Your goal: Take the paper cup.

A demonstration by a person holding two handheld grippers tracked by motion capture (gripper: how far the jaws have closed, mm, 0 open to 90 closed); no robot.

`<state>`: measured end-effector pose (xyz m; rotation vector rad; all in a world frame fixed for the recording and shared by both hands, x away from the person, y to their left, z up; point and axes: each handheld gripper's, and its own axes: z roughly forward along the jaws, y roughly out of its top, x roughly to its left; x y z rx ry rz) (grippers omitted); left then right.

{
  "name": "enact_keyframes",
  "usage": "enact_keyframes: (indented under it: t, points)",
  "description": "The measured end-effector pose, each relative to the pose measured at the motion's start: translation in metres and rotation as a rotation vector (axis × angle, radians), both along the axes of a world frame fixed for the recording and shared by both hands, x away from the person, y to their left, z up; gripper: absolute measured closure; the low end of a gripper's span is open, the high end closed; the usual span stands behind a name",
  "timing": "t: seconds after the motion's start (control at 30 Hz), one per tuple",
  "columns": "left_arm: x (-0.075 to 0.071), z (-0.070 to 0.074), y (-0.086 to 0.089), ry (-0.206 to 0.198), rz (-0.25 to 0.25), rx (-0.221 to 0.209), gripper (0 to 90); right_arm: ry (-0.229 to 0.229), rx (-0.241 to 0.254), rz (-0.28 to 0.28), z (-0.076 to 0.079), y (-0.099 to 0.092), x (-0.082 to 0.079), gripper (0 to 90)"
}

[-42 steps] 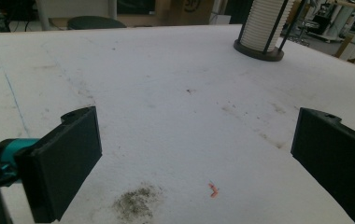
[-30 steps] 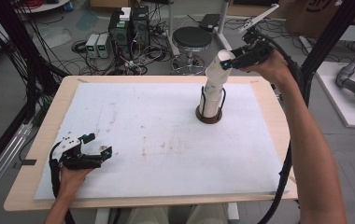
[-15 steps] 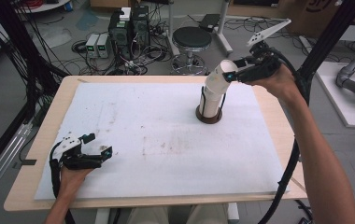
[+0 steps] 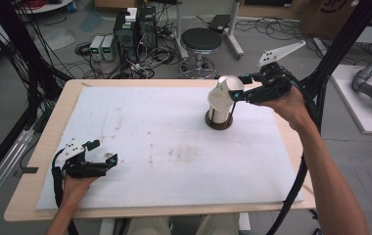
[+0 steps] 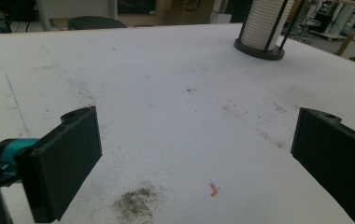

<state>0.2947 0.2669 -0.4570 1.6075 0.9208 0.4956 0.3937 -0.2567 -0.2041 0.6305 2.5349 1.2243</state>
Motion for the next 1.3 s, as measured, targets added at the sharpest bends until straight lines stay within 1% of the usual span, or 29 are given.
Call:
enact_keyframes:
  t: [0.07, 0.13, 0.17, 0.23, 0.33, 0.37, 0.4, 0.47, 0.6, 0.7, 0.73, 0.77, 0.83, 0.87, 0.9, 1.0, 1.03, 1.1, 1.13, 1.17, 1.2, 1.27, 1.3]
  points:
    - [-0.001, 0.0, 0.0, -0.007, -0.002, -0.002, 1.8, 0.004, 0.006, 0.005, -0.002, 0.001, -0.002, 37.7]
    - [-0.001, 0.0, 0.0, -0.011, -0.002, -0.003, 1.7, -0.002, 0.007, 0.011, -0.005, 0.004, -0.005, 37.7]
    - [-0.002, 0.0, 0.0, -0.014, -0.003, -0.002, 1.7, -0.005, 0.019, 0.02, -0.009, 0.006, -0.009, 37.6]
    - [-0.002, 0.0, 0.0, -0.018, -0.006, 0.002, 1.7, -0.01, 0.026, 0.024, -0.011, 0.007, -0.011, 37.6]
    - [-0.002, 0.0, 0.0, -0.018, -0.007, 0.003, 1.8, -0.008, 0.045, 0.035, -0.017, 0.01, -0.015, 37.7]
    - [-0.001, 0.0, 0.0, -0.016, -0.006, 0.001, 1.7, -0.012, 0.058, 0.043, -0.02, 0.011, -0.017, 37.7]
    - [-0.001, 0.0, 0.0, -0.015, -0.007, 0.002, 1.7, -0.012, 0.058, 0.043, -0.02, 0.011, -0.017, 37.7]
    - [-0.001, 0.0, 0.0, -0.01, -0.007, 0.001, 1.7, -0.011, 0.077, 0.051, -0.024, 0.013, -0.02, 37.6]
    - [-0.001, 0.0, 0.0, -0.01, -0.009, 0.004, 1.7, -0.006, 0.087, 0.067, -0.033, 0.017, -0.024, 37.6]
    - [-0.001, 0.0, 0.0, -0.01, -0.01, 0.004, 1.7, -0.003, 0.11, 0.08, -0.04, 0.021, -0.027, 37.6]
    - [-0.001, 0.0, 0.0, -0.01, -0.01, 0.004, 1.7, -0.002, 0.124, 0.09, -0.046, 0.022, -0.028, 37.6]
    - [-0.001, 0.0, 0.0, -0.01, -0.009, 0.003, 1.7, 0.005, 0.126, 0.091, -0.048, 0.023, -0.028, 37.6]
    - [-0.001, 0.0, 0.0, -0.009, -0.01, 0.003, 1.7, 0.001, 0.131, 0.093, -0.05, 0.024, -0.029, 37.6]
    - [-0.001, 0.0, 0.0, -0.009, -0.01, 0.004, 1.7, -0.002, 0.143, 0.1, -0.053, 0.024, -0.029, 37.6]
    - [-0.001, 0.0, 0.0, -0.009, -0.009, 0.004, 1.7, 0.007, 0.155, 0.105, -0.056, 0.025, -0.03, 37.6]
    - [-0.001, 0.0, 0.0, -0.009, -0.009, 0.002, 1.7, 0.017, 0.165, 0.118, -0.067, 0.029, -0.03, 37.6]
    - [-0.001, 0.0, 0.0, -0.009, -0.009, 0.002, 1.7, 0.017, 0.165, 0.118, -0.067, 0.029, -0.03, 37.6]
    - [-0.001, 0.0, 0.0, -0.009, -0.01, 0.004, 1.8, 0.017, 0.163, 0.12, -0.072, 0.032, -0.03, 37.6]
    - [-0.001, 0.0, 0.0, -0.01, -0.011, 0.005, 1.7, 0.019, 0.171, 0.122, -0.075, 0.032, -0.031, 37.6]
    - [-0.001, 0.0, 0.0, -0.01, -0.011, 0.006, 1.7, 0.009, 0.196, 0.131, -0.08, 0.033, -0.033, 37.6]
    - [-0.001, 0.0, 0.0, -0.011, -0.011, 0.007, 1.7, 0.009, 0.196, 0.131, -0.08, 0.033, -0.033, 37.6]
    - [-0.001, 0.0, 0.0, -0.011, -0.011, 0.007, 1.7, 0.014, 0.212, 0.14, -0.085, 0.035, -0.035, 37.6]
    - [-0.001, 0.0, 0.0, -0.01, -0.011, 0.008, 1.8, 0.016, 0.214, 0.143, -0.09, 0.036, -0.036, 37.6]
